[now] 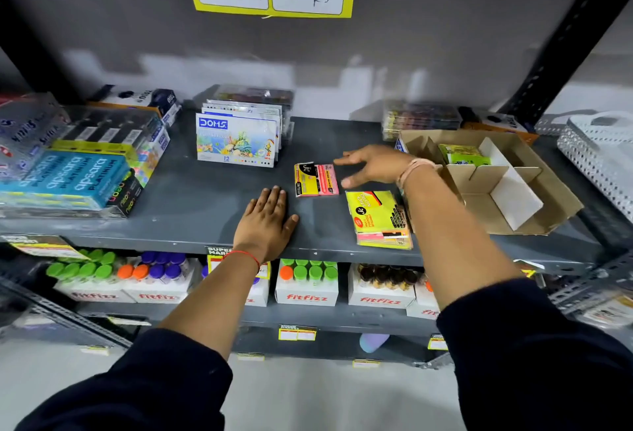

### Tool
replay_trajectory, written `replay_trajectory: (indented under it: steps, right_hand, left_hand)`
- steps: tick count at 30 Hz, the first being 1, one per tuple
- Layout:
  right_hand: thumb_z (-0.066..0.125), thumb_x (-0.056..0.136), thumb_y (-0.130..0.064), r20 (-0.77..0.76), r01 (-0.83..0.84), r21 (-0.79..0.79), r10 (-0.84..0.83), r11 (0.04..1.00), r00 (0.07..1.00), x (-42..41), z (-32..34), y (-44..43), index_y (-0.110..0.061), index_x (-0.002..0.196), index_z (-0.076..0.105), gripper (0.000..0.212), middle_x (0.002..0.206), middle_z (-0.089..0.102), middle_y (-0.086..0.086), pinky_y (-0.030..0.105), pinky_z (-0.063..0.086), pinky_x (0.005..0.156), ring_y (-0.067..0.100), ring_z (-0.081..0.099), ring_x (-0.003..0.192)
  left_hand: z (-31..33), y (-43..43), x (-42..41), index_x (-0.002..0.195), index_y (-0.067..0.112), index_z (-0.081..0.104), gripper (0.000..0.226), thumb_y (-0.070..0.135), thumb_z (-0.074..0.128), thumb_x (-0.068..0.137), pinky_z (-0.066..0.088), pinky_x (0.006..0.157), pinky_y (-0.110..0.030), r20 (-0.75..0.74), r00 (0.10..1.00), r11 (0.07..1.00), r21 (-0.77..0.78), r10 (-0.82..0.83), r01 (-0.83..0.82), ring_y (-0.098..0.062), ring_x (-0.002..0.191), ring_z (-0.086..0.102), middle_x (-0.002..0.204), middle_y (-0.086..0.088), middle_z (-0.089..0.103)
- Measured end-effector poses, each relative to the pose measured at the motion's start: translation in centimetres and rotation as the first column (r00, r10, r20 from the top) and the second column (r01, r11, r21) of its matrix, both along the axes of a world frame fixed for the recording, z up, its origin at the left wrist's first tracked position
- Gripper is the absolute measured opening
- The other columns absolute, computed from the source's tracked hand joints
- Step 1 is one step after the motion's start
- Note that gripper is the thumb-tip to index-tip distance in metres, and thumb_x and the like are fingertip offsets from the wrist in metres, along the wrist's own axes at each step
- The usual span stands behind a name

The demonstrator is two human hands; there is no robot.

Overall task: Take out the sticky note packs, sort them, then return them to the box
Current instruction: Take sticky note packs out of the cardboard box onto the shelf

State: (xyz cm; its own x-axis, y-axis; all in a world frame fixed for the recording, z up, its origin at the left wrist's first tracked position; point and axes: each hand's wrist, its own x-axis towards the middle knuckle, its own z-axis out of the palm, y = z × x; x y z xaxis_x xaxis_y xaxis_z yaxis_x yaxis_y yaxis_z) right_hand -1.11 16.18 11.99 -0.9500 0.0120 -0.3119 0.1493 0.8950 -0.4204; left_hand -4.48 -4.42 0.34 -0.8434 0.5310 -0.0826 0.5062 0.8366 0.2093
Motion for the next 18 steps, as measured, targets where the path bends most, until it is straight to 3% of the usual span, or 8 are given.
replay_trajectory:
  steps: [4,6,8,16,18]
  right_hand:
    - [0.081,0.069,-0.02,0.29,-0.083,0.209,0.019,0.974,0.957,2.8,-0.2,-0.4,-0.023,0.147,0.02,0.099,0.154,0.031,0.006,0.033,0.033,0.111,0.027,0.034,0.138]
    - [0.082,0.065,-0.013,0.239,-0.051,0.254,-0.012,0.966,0.971,3.3,-1.8,-0.5,-0.022,0.139,0.028,0.092,0.14,0.048,0.013,0.034,0.044,0.097,0.031,0.048,0.124]
    - [0.083,0.063,-0.012,0.14,-0.016,0.257,-0.02,0.966,0.99,3.7,-2.1,-0.2,-0.019,0.133,0.037,0.084,0.133,0.053,0.013,0.033,0.045,0.09,0.03,0.051,0.117]
    - [0.083,0.065,-0.026,-0.094,-0.012,0.079,0.02,0.997,0.995,3.4,0.3,-1.0,-0.016,0.131,0.045,0.077,0.135,0.049,0.007,0.021,0.031,0.084,0.024,0.047,0.123]
    - [0.082,0.066,-0.027,-0.136,-0.033,0.046,0.038,0.998,0.99,2.9,0.1,-2.4,-0.016,0.13,0.047,0.075,0.133,0.049,0.008,0.021,0.033,0.085,0.023,0.047,0.122]
  left_hand:
    - [-0.1,-0.2,0.2,0.147,0.025,-0.001,0.055,0.037,0.022,0.099,0.004,0.121,-0.037,-0.026,0.999,0.999,0.023,-0.036,0.037,-0.022,0.148,0.0,0.16,-0.005,0.003]
    - [-0.1,-0.3,0.2,0.146,0.033,0.002,0.051,0.037,0.022,0.099,0.006,0.12,-0.039,-0.046,0.997,0.998,0.01,-0.063,0.064,-0.024,0.148,0.002,0.16,-0.007,0.005]
    - [0.0,-0.3,0.3,0.145,0.036,0.007,0.049,0.038,0.022,0.099,0.006,0.12,-0.039,-0.049,0.997,0.998,-0.002,-0.066,0.066,-0.024,0.148,0.003,0.159,-0.007,0.005]
    - [-0.2,0.0,0.0,0.147,0.025,0.001,0.053,0.036,0.02,0.099,0.002,0.121,-0.036,-0.008,1.0,0.999,-0.044,-0.012,0.012,-0.021,0.148,-0.003,0.16,-0.003,-0.001]
    - [0.0,0.1,-0.1,0.148,0.018,0.0,0.054,0.032,0.021,0.1,0.002,0.121,-0.034,0.033,0.999,1.0,0.026,-0.005,0.004,-0.019,0.148,-0.002,0.16,-0.004,0.001]
